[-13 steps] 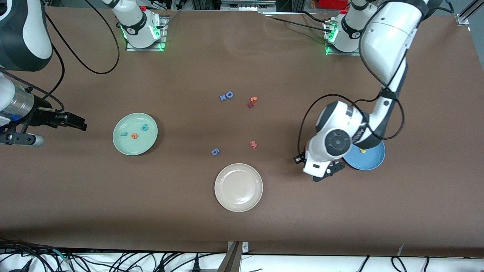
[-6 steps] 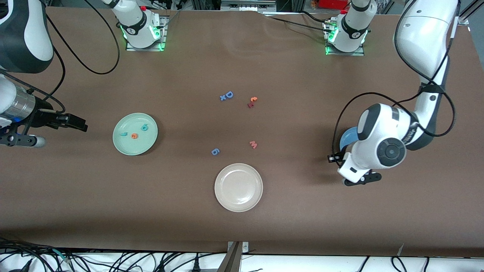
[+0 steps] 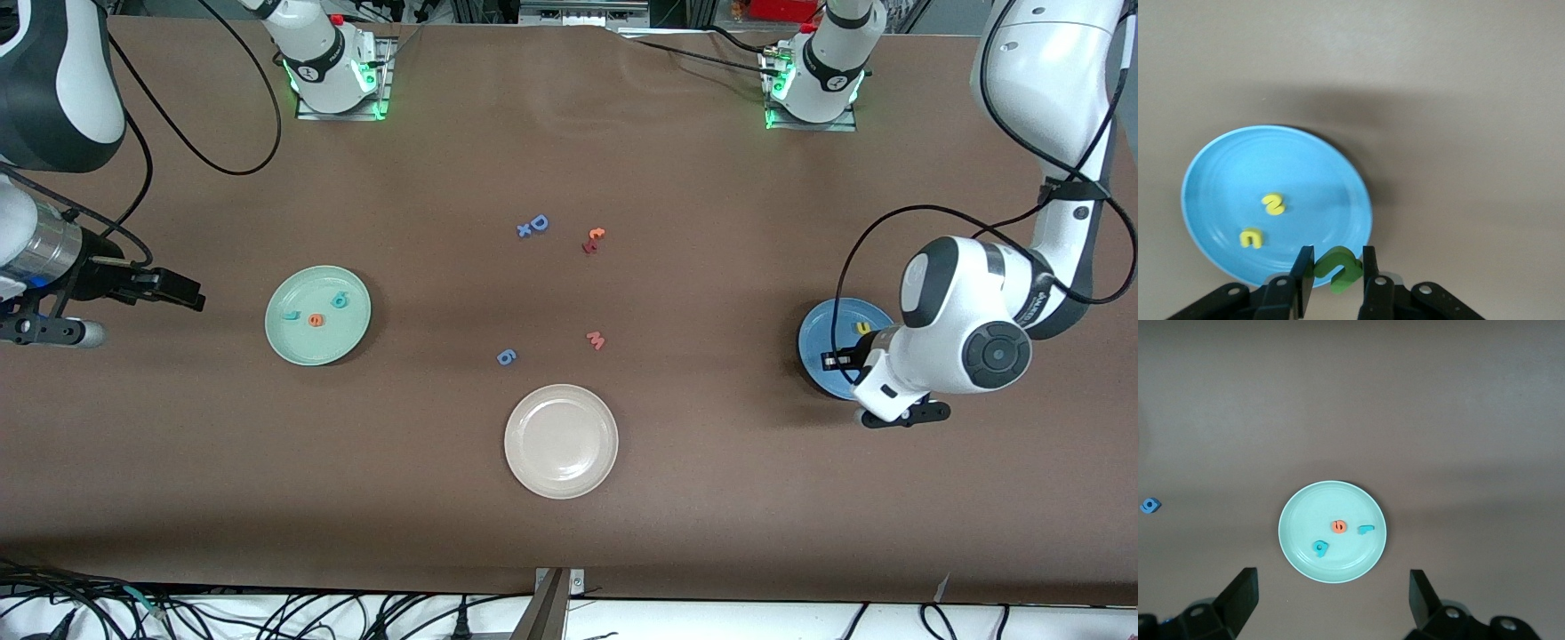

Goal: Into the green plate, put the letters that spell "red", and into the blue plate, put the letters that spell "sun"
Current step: 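Lower the n onto the blue plate and open the left gripper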

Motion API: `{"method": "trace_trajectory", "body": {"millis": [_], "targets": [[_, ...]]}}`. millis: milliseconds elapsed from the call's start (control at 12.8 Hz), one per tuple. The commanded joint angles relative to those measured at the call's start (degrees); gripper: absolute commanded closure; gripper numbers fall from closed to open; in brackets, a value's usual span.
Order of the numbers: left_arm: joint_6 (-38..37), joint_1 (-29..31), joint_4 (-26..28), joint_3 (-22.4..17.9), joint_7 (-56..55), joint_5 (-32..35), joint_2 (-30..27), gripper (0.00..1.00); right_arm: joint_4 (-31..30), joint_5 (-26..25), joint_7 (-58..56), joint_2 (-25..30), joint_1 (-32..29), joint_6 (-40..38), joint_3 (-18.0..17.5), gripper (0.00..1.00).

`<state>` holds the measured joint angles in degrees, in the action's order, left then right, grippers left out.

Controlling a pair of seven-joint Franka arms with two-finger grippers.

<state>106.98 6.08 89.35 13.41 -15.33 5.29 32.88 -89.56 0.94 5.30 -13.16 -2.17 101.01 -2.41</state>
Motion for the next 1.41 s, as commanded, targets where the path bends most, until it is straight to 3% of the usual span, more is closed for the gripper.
{"method": "trace_trajectory", "body": {"millis": [0,157,391,705,940,1018,1174,1331], "targets": [[5.75,1.83,10.80,0.30,3.10,-0.46,-7.10,0.74,0.00,-0.85,0.15,0.42,-0.82,0.42,-0.66,0.00],[14.18,2.17,19.78,0.30,3.20,-0.46,-10.54,0.74,0.00,-0.85,0.76,0.42,-0.82,0.42,-0.66,0.00],[21.93,4.02,26.21,0.30,5.39,-0.46,-11.96,0.72,-0.08,-0.85,1.03,0.42,-0.82,0.33,-0.66,0.00],[28.35,7.09,29.65,0.30,11.36,-0.46,-11.44,0.72,0.00,-0.94,0.94,0.42,-0.73,0.33,-0.66,0.00],[29.34,8.33,29.22,0.30,13.39,-0.46,-10.21,0.71,0.00,-1.03,0.94,0.33,-0.73,0.42,-0.66,0.00],[29.69,8.33,29.04,0.21,13.48,-0.46,-9.85,0.64,0.00,-1.03,0.94,0.33,-0.73,0.42,-0.66,0.00],[29.78,8.50,27.29,0.13,13.39,-0.46,-8.19,0.00,-0.08,-1.29,0.94,0.16,-0.64,0.86,-0.66,0.00],[29.69,8.77,27.02,0.13,13.31,-0.54,-8.09,0.00,-0.08,-2.69,0.85,-0.11,-0.64,0.86,-0.66,0.00]]}}
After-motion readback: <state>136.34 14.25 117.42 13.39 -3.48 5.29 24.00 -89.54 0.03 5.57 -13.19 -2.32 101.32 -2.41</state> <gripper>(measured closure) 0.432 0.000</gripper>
